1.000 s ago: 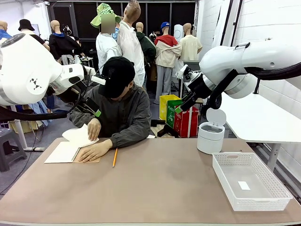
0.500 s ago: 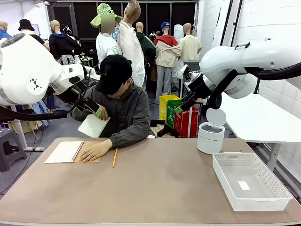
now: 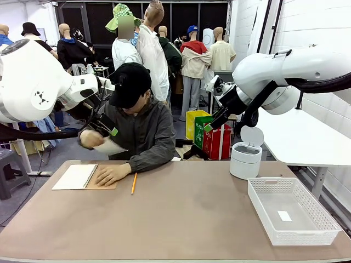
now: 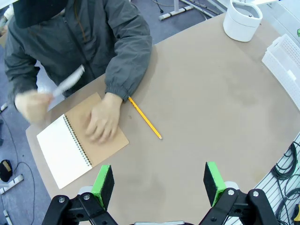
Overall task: Sort the paper based on its condition.
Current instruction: If a person hands you a paper, place it in the Organizing basket , and if it's crumpled, put it in the Trash can.
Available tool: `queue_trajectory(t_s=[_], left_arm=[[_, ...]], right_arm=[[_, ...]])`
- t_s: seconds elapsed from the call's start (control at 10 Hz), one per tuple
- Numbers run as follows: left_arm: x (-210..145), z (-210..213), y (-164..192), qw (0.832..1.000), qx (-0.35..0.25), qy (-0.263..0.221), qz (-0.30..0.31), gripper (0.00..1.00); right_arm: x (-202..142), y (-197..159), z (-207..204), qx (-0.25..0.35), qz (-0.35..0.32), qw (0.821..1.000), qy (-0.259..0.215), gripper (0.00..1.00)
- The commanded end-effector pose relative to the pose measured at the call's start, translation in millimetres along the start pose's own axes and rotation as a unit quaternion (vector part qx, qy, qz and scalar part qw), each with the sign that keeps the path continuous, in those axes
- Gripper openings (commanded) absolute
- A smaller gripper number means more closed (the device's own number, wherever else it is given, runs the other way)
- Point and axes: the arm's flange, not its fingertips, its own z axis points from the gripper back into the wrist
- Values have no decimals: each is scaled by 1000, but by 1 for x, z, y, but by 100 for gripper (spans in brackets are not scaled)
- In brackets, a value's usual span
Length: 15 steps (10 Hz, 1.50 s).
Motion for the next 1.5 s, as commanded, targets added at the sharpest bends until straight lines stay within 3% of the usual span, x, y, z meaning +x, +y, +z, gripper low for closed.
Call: queue_trajectory(t_s=[0.0,1.4], left_arm=[[1,1,1,1000,0,-2,1,100],[1,1,1,1000,0,-2,1,100]], right_arm=[[1,0,1,-1,-4,1000,0,100],[1,0,1,-1,-4,1000,0,100]])
